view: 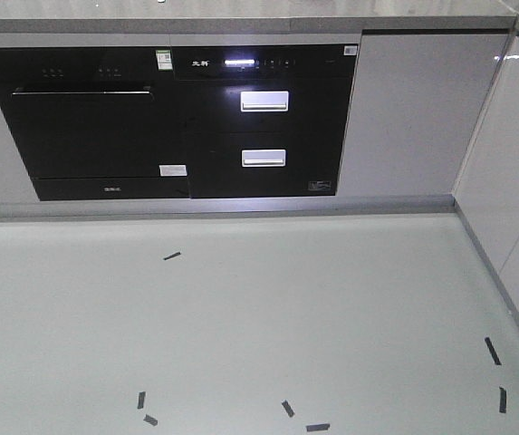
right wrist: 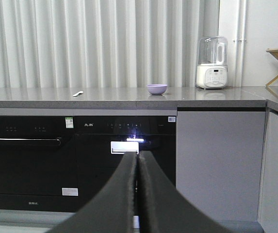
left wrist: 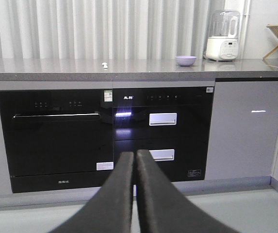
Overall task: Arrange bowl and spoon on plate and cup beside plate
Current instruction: 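Drive the base toward the counter holding the white spoon and lavender bowl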
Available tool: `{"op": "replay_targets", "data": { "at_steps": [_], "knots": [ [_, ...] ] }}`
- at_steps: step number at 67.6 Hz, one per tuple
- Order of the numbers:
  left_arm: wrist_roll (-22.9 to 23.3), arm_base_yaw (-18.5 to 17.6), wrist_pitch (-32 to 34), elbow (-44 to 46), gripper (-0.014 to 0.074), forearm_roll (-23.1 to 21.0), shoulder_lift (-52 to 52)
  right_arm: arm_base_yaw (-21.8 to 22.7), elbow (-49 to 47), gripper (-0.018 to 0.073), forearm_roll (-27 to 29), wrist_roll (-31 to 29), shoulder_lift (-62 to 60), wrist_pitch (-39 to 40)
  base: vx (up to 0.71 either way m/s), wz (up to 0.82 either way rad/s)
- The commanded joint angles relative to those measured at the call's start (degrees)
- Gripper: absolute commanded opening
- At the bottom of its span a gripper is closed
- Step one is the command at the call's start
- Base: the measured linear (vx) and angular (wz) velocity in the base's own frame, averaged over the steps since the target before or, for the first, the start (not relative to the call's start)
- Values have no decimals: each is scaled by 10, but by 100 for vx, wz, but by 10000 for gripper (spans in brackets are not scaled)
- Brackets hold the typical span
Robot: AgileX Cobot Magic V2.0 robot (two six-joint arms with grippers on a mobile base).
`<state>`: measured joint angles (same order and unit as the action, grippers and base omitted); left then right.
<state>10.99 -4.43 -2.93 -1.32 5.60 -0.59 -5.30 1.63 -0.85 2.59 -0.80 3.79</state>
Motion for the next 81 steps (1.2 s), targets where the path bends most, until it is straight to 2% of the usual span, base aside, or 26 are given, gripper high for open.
{"op": "replay_targets", "data": {
  "at_steps": [1,81],
  "knots": [
    [1,-4,44,10,-6,-5,-8,4,5,-10,-1,-2,-2,42,17,5],
    [1,-4,44,10,-6,-5,-8,4,5,-10,-1,-2,-2,42,22,2]
  ]
}}
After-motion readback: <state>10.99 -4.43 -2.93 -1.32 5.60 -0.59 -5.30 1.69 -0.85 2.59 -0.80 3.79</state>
